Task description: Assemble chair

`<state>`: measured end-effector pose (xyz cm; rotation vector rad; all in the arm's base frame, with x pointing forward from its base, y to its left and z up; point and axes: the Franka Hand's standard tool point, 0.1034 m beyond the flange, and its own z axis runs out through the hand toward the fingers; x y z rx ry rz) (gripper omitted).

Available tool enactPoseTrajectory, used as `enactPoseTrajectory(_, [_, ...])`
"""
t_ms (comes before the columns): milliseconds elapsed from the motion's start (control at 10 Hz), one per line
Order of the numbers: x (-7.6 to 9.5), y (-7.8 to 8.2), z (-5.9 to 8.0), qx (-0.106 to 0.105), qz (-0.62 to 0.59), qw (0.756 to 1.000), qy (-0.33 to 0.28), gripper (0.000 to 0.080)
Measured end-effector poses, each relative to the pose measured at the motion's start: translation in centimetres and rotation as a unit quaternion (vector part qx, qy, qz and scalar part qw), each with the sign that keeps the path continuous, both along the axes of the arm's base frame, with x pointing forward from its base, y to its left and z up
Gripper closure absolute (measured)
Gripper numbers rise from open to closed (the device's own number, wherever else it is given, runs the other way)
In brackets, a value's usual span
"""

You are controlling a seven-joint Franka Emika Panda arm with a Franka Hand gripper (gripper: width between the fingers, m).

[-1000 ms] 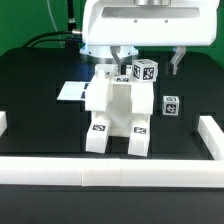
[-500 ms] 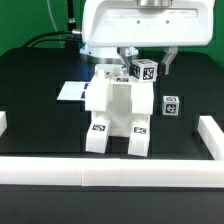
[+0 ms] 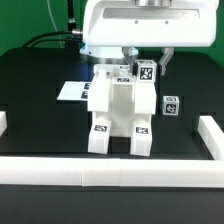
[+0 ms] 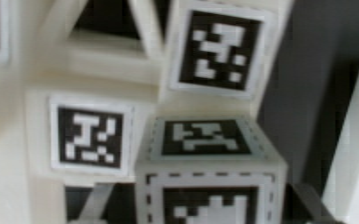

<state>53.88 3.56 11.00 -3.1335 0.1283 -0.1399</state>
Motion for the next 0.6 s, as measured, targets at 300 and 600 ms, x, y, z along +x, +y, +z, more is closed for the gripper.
enactPoseTrajectory(300, [-0.01,0.02,-0.05,0.015,-0.106,0.994,0.000,0.0517])
enactPoseTrajectory(600, [-0.02,0.06,-0.07,0.025,-0.206,0.978,0.001,0.0517])
